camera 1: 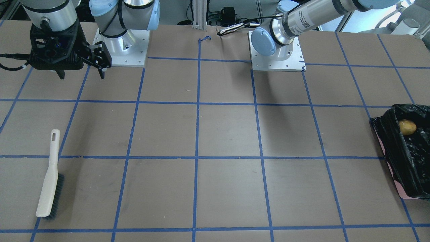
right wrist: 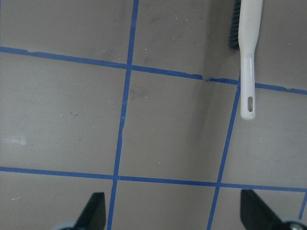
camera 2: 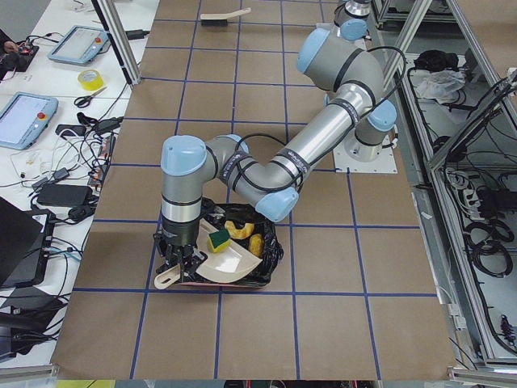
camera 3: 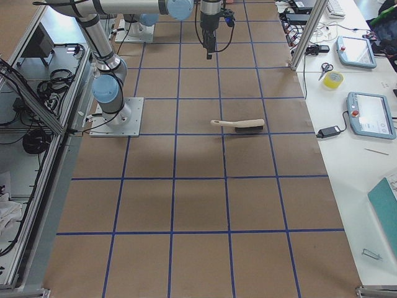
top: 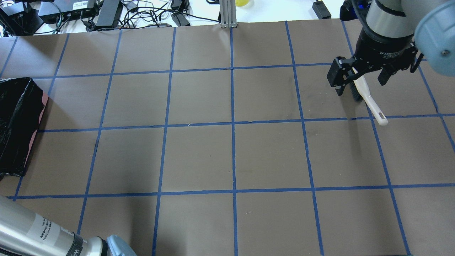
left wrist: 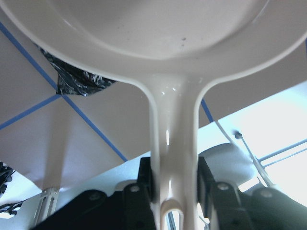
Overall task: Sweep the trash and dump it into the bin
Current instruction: 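Hold the dustpan tipped over the bin with the left gripper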
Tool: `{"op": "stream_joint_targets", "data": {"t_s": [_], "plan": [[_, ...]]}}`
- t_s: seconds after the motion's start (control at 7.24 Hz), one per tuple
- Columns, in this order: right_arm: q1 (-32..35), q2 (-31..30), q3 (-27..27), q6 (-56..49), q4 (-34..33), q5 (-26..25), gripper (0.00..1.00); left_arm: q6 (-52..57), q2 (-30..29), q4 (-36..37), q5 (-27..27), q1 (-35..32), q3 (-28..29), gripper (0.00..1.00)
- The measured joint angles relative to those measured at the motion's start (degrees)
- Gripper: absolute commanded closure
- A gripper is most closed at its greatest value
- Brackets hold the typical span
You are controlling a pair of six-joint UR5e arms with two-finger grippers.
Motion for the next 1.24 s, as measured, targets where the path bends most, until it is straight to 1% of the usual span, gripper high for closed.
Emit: {"op": "stream_joint_targets", "data": {"t_s": [0.14,0.28,0.41,0.55,0.69,0.83,0.97,1.24], "plan": [[0.3,0.0,0.0,0.0,0.0,0.0,0.0,1.5,0.0,7.3,0.8,-0.5,-1.7,1.0],[0.4,0.0,0.0,0.0,0.0,0.0,0.0,2.1,0.8,16.4,3.0,-1.3,-5.3,1.0],[0.5,0.0,0.0,0.0,-0.1,0.0,0.0,2.3,2.1,26.7,5.8,-2.3,-10.5,1.0],[0.5,0.0,0.0,-0.1,-0.1,0.0,0.0,2.4,4.0,35.5,8.2,-3.1,-16.2,1.0],[0.5,0.0,0.0,-0.1,-0.1,0.0,0.0,2.4,6.1,42.3,10.3,-4.1,-21.2,1.0],[0.5,0.0,0.0,0.0,-0.1,0.0,0.0,2.3,8.0,47.4,12.3,-5.2,-25.3,1.0],[0.5,0.0,0.0,0.0,-0.2,0.0,0.0,2.3,9.5,50.9,13.7,-6.0,-28.3,1.0],[0.5,0.1,0.1,0.1,-0.4,0.0,0.0,1.8,11.4,58.5,16.6,-6.5,-33.1,1.0]]}}
